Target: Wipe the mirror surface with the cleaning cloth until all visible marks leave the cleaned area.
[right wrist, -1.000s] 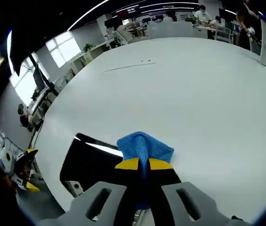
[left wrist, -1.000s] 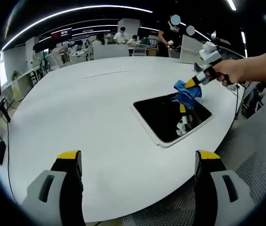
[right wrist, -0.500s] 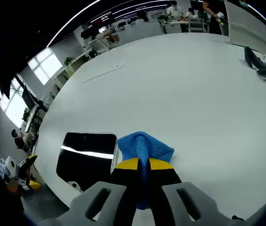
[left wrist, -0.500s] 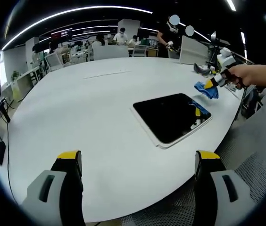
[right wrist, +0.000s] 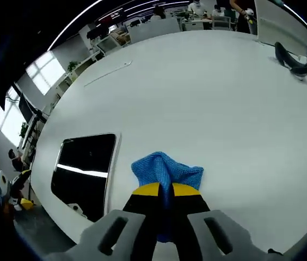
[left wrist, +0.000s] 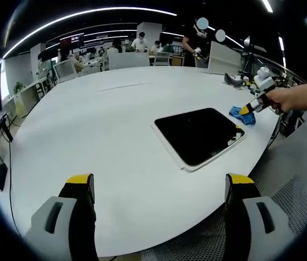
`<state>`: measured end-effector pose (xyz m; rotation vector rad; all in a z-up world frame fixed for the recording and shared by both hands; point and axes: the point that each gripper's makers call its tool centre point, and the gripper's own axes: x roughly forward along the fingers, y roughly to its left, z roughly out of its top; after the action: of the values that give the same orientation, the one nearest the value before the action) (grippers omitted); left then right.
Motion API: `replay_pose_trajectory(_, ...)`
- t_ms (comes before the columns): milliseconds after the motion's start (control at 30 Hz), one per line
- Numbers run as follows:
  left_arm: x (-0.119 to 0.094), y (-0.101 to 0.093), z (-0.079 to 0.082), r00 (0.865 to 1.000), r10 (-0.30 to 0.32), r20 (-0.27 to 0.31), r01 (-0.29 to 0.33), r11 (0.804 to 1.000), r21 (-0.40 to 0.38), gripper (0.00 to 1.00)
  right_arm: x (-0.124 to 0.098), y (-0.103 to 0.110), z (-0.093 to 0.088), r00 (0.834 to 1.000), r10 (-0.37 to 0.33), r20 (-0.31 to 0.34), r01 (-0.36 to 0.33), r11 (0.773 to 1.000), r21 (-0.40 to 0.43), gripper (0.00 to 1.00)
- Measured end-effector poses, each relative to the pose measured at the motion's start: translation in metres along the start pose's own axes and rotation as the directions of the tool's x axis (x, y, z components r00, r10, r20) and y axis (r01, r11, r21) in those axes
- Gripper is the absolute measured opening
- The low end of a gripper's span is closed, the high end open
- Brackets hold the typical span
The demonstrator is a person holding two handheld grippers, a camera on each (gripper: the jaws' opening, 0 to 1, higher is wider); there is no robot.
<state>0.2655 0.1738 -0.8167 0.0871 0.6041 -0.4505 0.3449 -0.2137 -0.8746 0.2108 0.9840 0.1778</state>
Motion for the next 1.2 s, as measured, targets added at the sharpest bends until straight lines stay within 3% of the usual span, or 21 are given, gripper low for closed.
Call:
replay_pose_trajectory(167, 0.0, 0.001, 0.001, 1.0, 0.001, 0.005, -0.001, 1.0, -0.004, 0.99, -0.002, 0.007, 0.002, 0.998, 0.043, 0.038, -0.043, 0.999, -0.024, 0.1)
replay_pose_trajectory(267, 0.0, 0.002, 0.001, 1.0, 0.007, 0.004, -0.007, 1.0, -0.002, 0.99, -0.004, 0.017, 0.004, 0.994, 0.092, 0.053, -0.091, 0.996, -0.023, 0.25)
replay_pose_trajectory(333, 0.0, 0.001, 0.0, 1.0, 0.004, 0.0, -0.004, 1.0, -0.004, 0.99, -0.007, 0.021, 0.011, 0.99, 0.112, 0.085, -0.108, 0.993, -0.044, 0.41)
replay_pose_trajectory(367, 0.0, 0.001, 0.0, 1.0, 0.003, 0.002, -0.003, 1.0, -0.005, 0.99, -0.011, 0.031, 0.022, 0.975, 0.175, 0.139, -0.167, 0.984, -0.065, 0.46)
replay_pose_trajectory(400, 0.0, 0.001, 0.001, 1.0, 0.002, 0.004, -0.002, 1.0, -0.006, 0.99, -0.015, 0.035, 0.023, 0.968, 0.203, 0.148, -0.195, 0.979, -0.066, 0.51)
replay_pose_trajectory(500, -0.001, 0.001, 0.005, 1.0, 0.001, 0.029, -0.001, 1.0, -0.015, 0.99, -0.026, 0.038, 0.025, 0.955, 0.243, 0.17, -0.216, 0.962, -0.166, 0.59)
replay_pose_trajectory(567, -0.001, 0.002, 0.006, 0.999, 0.001, 0.035, -0.001, 1.0, -0.019, 0.99, -0.031, 0.031, 0.015, 0.967, 0.222, 0.124, -0.201, 0.966, -0.165, 0.62)
replay_pose_trajectory(700, -0.003, 0.005, 0.01, 0.998, 0.015, 0.064, -0.012, 0.999, -0.052, 0.99, -0.049, 0.022, 0.02, 0.949, 0.243, 0.199, -0.19, 0.949, -0.251, 0.77)
replay_pose_trajectory(733, -0.005, 0.004, 0.014, 0.997, 0.014, 0.081, -0.009, 0.998, -0.058, 0.99, -0.056, 0.019, 0.014, 0.954, 0.233, 0.186, -0.18, 0.947, -0.265, 0.82)
replay_pose_trajectory(800, -0.005, 0.004, 0.013, 0.997, 0.01, 0.076, -0.004, 0.997, -0.074, 0.99, -0.064, 0.019, 0.01, 0.949, 0.24, 0.205, -0.167, 0.933, -0.318, 0.96)
replay_pose_trajectory(867, -0.004, 0.003, 0.01, 0.998, 0.003, 0.06, 0.001, 0.998, -0.061, 0.99, -0.071, 0.019, -0.003, 0.95, 0.249, 0.187, -0.174, 0.923, -0.345, 0.94)
replay_pose_trajectory(900, -0.004, 0.001, 0.012, 0.998, -0.003, 0.067, 0.007, 0.999, -0.046, 0.99, -0.074, 0.014, -0.009, 0.957, 0.219, 0.191, -0.135, 0.917, -0.376, 0.94)
replay_pose_trajectory(1033, -0.005, 0.0, 0.013, 0.997, -0.014, 0.07, 0.018, 0.998, -0.055, 0.99, -0.075, 0.004, -0.03, 0.963, 0.182, 0.198, -0.109, 0.937, -0.333, 0.99)
replay_pose_trajectory(1200, -0.007, 0.002, 0.016, 0.996, -0.004, 0.089, 0.011, 0.997, -0.076, 0.99, -0.088, 0.01, -0.033, 0.945, 0.201, 0.259, -0.099, 0.928, -0.358, 0.99)
